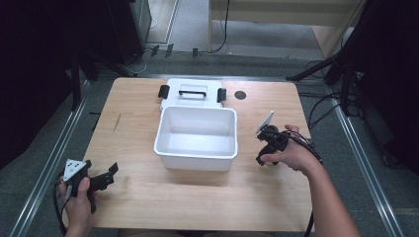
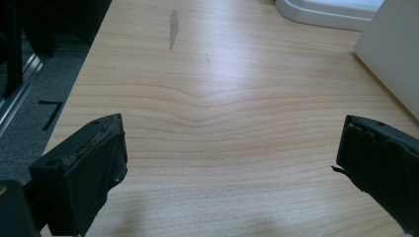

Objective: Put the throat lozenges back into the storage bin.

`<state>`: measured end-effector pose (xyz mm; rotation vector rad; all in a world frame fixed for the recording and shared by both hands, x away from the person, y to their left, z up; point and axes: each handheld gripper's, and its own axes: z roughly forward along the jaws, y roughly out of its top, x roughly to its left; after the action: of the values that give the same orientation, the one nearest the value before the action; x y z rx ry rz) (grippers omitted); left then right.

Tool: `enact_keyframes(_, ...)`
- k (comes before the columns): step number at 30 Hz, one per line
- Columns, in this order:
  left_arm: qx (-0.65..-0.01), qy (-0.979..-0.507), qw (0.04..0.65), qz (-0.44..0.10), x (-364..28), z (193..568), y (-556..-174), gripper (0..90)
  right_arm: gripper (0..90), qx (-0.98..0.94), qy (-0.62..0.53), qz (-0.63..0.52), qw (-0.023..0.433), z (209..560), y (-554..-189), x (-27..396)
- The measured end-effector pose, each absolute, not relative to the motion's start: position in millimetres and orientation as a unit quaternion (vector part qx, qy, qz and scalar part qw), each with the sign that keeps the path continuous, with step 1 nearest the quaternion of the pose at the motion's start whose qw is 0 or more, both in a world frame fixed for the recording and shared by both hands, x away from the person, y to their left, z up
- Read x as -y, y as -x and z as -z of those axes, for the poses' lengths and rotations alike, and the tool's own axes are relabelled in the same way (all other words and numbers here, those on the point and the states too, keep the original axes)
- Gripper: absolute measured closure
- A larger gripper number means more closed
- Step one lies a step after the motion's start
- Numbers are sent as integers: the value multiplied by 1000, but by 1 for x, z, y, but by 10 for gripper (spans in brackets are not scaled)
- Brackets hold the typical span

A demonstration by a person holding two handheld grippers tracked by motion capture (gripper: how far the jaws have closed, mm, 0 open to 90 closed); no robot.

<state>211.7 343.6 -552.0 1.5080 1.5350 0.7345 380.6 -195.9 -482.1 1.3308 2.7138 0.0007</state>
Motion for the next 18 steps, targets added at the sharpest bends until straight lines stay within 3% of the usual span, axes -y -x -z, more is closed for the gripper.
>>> enact_keyframes(18, -617, -599, 419, -291, -344, 552, -212, 0, 127, -861, -507, -7, 45, 505, -397, 204)
